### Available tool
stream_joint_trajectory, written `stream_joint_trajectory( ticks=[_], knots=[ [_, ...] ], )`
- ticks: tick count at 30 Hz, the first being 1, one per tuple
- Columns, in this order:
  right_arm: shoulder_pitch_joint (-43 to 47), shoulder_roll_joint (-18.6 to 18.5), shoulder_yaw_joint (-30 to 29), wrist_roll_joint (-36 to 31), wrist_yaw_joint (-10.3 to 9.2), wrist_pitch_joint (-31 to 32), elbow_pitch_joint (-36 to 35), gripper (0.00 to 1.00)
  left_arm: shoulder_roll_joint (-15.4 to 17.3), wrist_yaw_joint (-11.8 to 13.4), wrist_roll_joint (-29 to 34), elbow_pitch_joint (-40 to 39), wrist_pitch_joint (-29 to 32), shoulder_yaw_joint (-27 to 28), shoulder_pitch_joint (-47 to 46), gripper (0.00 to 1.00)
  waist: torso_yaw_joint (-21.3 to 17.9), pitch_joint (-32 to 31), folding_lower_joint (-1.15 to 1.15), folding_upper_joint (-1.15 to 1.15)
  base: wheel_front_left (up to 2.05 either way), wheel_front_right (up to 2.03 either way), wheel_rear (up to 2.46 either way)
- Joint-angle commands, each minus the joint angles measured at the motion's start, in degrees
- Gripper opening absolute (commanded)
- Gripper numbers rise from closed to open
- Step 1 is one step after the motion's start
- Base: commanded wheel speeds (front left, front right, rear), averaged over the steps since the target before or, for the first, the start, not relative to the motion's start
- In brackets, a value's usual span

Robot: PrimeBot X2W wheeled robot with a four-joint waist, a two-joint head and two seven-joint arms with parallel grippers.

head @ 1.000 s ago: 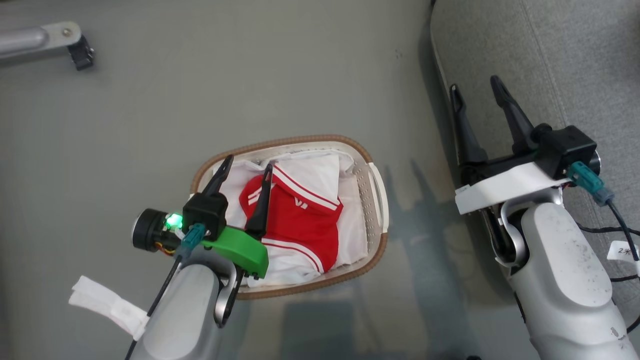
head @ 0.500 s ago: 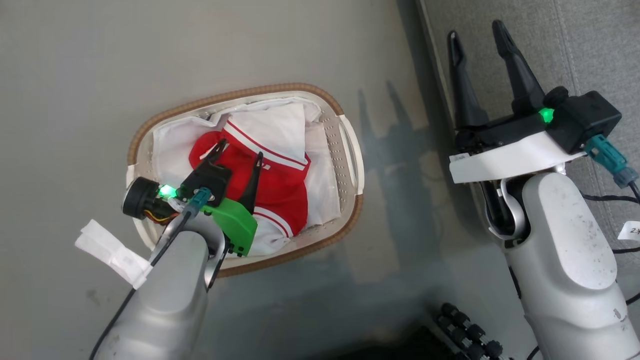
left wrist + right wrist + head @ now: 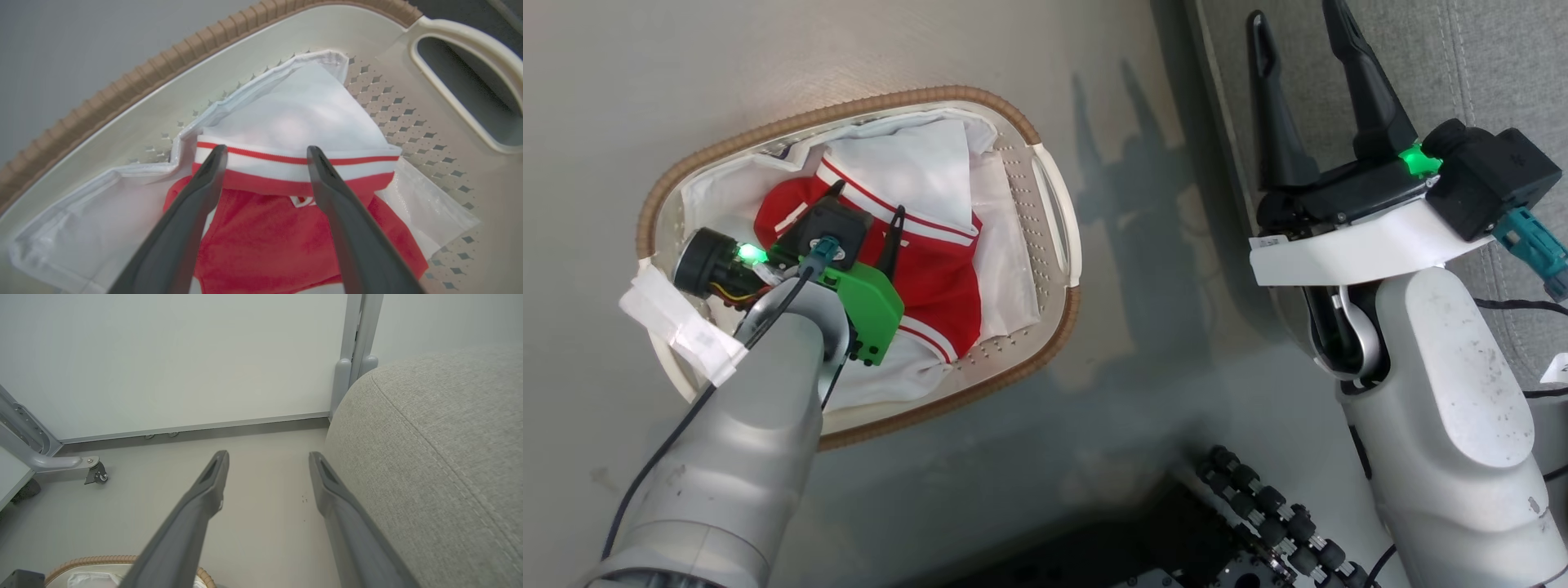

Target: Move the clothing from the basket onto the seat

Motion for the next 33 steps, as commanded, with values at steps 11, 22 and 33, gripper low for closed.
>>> stream_joint_trajectory(
  ticks=[11,22,33],
  knots=[
    [-0.45,-0.10,-0.16,0.61,-0.08,-0.11,0.20,1.00,0.80,0.53,4.33,6.76,-0.01,-5.62,-6.65,1.00,-0.21,2.51,-0.01,0.00,0.00,0.00,0.00],
    [-0.47,-0.11,0.00,0.48,-0.08,-0.11,1.05,1.00,-0.45,2.68,0.11,10.64,1.69,-3.36,-8.83,1.00,0.34,3.24,-0.01,0.00,0.00,0.00,0.00],
    [-0.69,-0.11,0.64,0.45,-0.08,-0.11,1.97,1.00,-1.17,3.96,-5.54,11.41,2.98,0.58,-9.51,1.00,0.71,4.45,-0.01,0.00,0.00,0.00,0.00]
  ],
)
